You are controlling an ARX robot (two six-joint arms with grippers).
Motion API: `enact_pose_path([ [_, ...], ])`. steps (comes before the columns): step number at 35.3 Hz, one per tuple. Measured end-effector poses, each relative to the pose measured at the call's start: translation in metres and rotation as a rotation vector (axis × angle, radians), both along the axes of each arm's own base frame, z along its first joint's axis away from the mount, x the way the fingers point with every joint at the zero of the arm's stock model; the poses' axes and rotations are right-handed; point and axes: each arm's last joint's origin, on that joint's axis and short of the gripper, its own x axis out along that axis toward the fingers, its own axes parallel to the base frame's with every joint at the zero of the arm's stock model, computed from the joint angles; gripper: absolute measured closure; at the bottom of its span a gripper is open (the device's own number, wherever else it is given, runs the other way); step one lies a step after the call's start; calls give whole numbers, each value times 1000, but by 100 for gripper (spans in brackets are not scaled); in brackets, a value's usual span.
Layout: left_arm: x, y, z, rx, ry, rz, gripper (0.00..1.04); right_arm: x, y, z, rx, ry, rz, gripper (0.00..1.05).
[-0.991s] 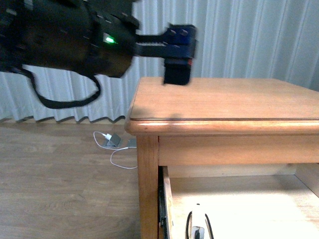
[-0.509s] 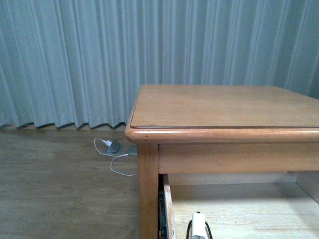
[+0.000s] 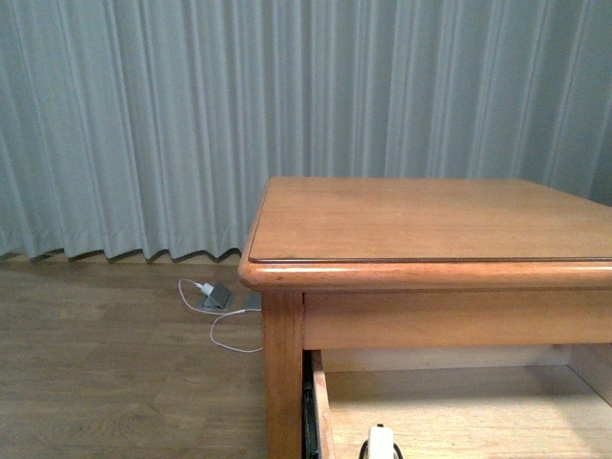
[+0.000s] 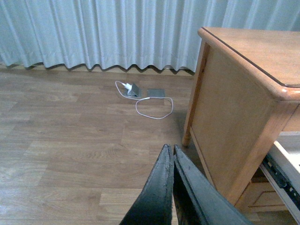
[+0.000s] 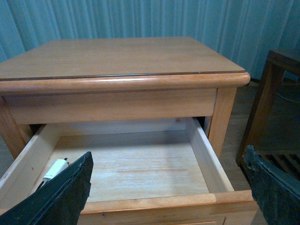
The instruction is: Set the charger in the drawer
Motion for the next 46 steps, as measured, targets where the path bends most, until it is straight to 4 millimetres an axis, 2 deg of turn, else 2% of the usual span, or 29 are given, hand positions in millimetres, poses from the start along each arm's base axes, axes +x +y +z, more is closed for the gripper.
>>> enact_pose_path([
  [19,-23,0,-25,1,-11,0,101,0,0,0,0,0,0,9],
  [33,-32,0,-24,2,-29,0,101,0,0,0,0,0,0,9],
  [37,-43,0,-27,3,-18,0,101,0,0,0,0,0,0,9],
  [45,-44,0,-27,3,-22,0,101,0,0,0,0,0,0,9],
  [46,-44,0,-27,3,-22,0,97,0,0,0,0,0,0,9],
])
